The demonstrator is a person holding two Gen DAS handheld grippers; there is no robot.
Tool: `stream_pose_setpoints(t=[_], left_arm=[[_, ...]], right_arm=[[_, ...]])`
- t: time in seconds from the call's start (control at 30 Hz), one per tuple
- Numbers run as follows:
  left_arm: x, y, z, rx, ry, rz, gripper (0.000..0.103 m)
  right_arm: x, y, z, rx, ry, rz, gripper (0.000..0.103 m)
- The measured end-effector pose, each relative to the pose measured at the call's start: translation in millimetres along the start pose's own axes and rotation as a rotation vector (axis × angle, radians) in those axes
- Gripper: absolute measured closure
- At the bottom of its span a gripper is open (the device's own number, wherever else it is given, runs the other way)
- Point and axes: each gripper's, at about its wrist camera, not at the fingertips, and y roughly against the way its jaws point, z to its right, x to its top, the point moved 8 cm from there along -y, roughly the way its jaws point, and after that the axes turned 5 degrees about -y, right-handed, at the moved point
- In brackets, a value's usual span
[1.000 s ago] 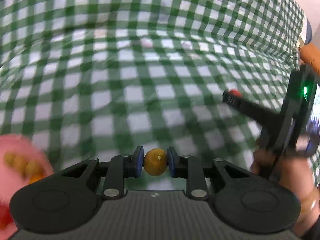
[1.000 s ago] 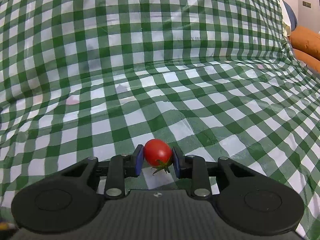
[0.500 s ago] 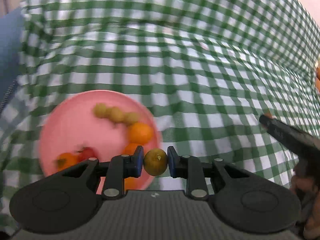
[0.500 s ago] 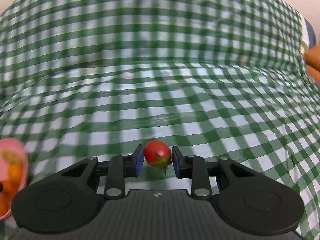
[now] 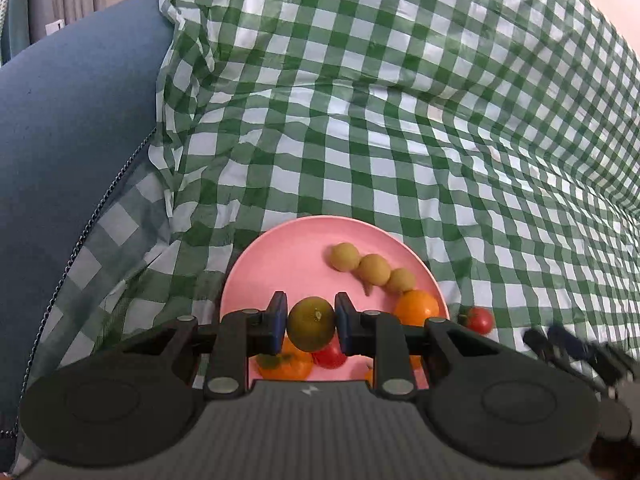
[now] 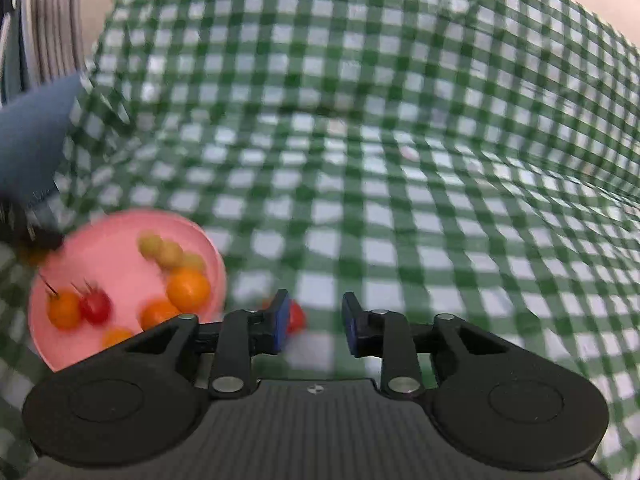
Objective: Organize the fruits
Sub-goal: 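Carry the cherry tomato and yellow fruit over the pink plate with both tools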
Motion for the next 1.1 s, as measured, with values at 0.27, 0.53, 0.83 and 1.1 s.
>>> stream_pose_setpoints(t=[0.27,0.53,0.83,1.1], left_arm=[[-11.2,-4.5,5.2,-0.013,0.029,-0.026,0.075],[-14.1,-1.7,25.5,-0.018,-0.035,-0.026,0.075],[-10.0,-4.9,55.3,-0.050,-0.045,-0.026,0.075],[-4.4,0.3,40.9,-0.030,-0.051,-0.014,0.075]], right_arm=[[-15.5,-27.0,12.2,0.010,-0.026,-0.015,0.048],[-21.7,-64.9,-20.7,0.117,0.070,-0.039,0.057],[-9.9,-52.8,-2.7,0.068,0.003,0.020,0.067],[8.5,-11.2,0.1,0.088,-0.056,0.059,0.067]])
